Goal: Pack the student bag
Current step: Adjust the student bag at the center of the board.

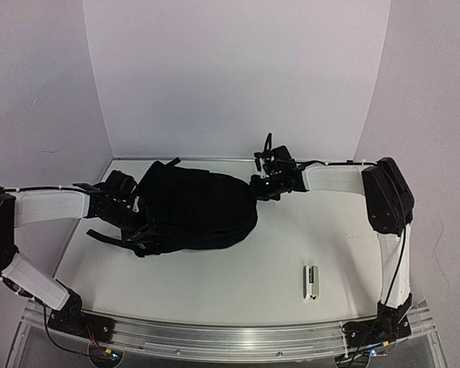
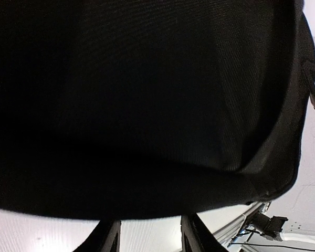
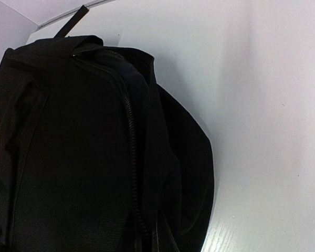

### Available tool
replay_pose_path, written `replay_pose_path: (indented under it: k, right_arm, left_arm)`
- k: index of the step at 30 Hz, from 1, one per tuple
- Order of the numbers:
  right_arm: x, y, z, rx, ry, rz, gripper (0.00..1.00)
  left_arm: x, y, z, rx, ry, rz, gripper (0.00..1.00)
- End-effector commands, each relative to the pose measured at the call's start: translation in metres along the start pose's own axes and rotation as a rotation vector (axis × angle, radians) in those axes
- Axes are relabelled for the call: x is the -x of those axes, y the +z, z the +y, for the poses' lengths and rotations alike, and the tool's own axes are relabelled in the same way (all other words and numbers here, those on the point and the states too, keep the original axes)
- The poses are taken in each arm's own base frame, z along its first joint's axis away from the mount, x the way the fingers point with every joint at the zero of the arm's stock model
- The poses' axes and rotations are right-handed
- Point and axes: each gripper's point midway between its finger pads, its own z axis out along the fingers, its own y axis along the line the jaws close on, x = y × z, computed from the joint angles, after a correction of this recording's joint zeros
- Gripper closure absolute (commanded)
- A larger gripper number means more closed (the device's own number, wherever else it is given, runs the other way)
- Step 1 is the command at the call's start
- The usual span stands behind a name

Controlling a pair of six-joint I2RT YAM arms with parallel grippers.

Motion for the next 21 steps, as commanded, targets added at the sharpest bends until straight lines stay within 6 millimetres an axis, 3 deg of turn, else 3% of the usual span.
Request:
replay_pose_path:
  k: [1, 4, 8, 11, 12, 16, 19, 21]
  right_arm:
    - [-0.028, -0.041, 0.019, 0.087, 0.028, 0.078, 1.0]
    - [-0.076, -0.055, 0.035, 0.112, 0.002, 0.167, 1.0]
    - [-0.152, -0.079, 0.085, 0.176, -0.055, 0.294, 1.0]
    - [-0.185, -0.096, 0.121, 0.222, -0.067, 0.331, 0.97]
    - [-0.191, -0.103, 0.136, 0.24, -0.076, 0.331, 0.9]
    - [-0.174, -0.129, 0.156, 0.253, -0.061, 0.234, 0.53]
    - [-0.144, -0.151, 0.156, 0.227, -0.052, 0.115, 0.32]
    - [-0.131, -0.159, 0.154, 0.205, -0.067, 0.074, 0.25]
  left_arm:
    - [0.052, 0.008, -0.037, -0.109, 0.115, -0.148, 0.7]
    - [0.088, 0.023, -0.046, -0.14, 0.151, -0.221, 0.74]
    - [0.145, 0.04, -0.071, -0.231, 0.218, -0.282, 0.75]
    - [0.178, 0.036, -0.104, -0.301, 0.303, -0.309, 0.75]
    - [0.189, 0.03, -0.115, -0.303, 0.344, -0.334, 0.74]
    - [0.212, 0.008, -0.123, -0.212, 0.422, -0.416, 0.62]
    - [0.212, -0.012, -0.115, -0.127, 0.449, -0.446, 0.52]
    - [0.202, -0.022, -0.106, -0.087, 0.441, -0.446, 0.46]
